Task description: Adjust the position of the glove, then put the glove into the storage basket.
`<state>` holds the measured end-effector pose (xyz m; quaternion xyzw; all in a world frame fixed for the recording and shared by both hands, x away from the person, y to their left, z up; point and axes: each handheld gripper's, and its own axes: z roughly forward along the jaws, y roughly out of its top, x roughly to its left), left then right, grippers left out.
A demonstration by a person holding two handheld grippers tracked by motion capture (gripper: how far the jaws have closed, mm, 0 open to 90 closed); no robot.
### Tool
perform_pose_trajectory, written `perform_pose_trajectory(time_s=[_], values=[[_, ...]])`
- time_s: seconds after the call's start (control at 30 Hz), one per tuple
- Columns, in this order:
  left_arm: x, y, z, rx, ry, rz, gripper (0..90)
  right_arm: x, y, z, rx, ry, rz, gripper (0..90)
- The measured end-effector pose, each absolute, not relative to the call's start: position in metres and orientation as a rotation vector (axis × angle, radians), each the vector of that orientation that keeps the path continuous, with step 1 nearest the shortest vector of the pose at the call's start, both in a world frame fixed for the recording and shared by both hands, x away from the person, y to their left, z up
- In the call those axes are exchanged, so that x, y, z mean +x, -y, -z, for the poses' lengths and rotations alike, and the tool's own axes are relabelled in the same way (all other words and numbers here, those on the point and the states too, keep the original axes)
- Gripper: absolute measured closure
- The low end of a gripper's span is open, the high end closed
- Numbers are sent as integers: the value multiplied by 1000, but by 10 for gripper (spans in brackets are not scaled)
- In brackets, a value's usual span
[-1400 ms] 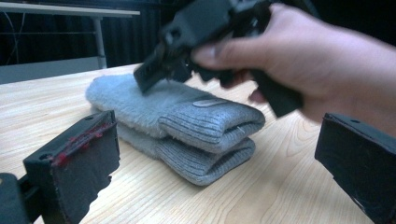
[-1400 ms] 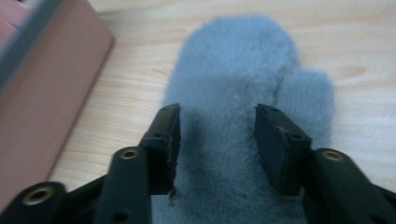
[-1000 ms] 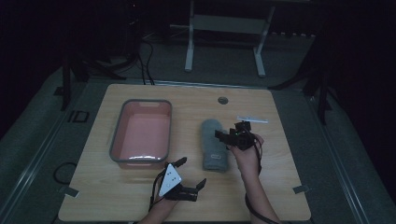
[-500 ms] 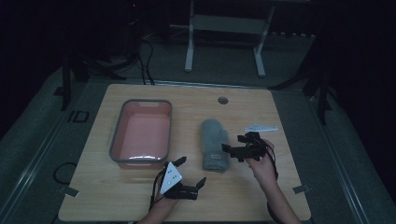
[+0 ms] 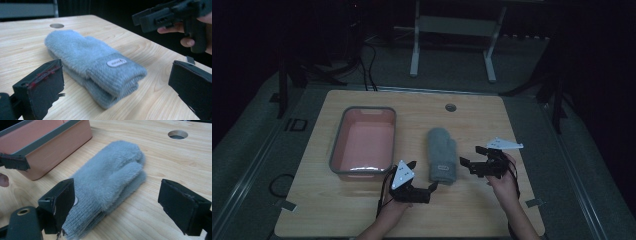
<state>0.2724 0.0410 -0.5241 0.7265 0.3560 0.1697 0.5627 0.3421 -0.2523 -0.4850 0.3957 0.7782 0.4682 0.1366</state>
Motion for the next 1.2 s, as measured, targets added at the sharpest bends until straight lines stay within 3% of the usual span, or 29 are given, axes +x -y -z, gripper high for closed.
perform_pose_trajectory(time_s=[0.37, 0.47, 0.57, 0.73, 0.83, 1.2], values=[[319, -23, 505, 1755, -866, -429, 2, 356, 248, 480, 1260, -2249, -1328, 116], [329, -18, 509, 1777, -895, -416, 55, 364, 242, 483, 1295, -2251, -1348, 113], [339, -14, 516, 1812, -935, -404, 57, 371, 234, 490, 1299, -2258, -1308, 189], [351, -19, 527, 1827, -1026, -362, 145, 380, 228, 506, 1385, -2246, -1296, 315], [357, -15, 533, 1912, -1032, -362, 150, 384, 223, 516, 1401, -2264, -1255, 343], [375, -12, 542, 1969, -1125, -230, 208, 391, 214, 544, 1541, -2317, -1179, 337]])
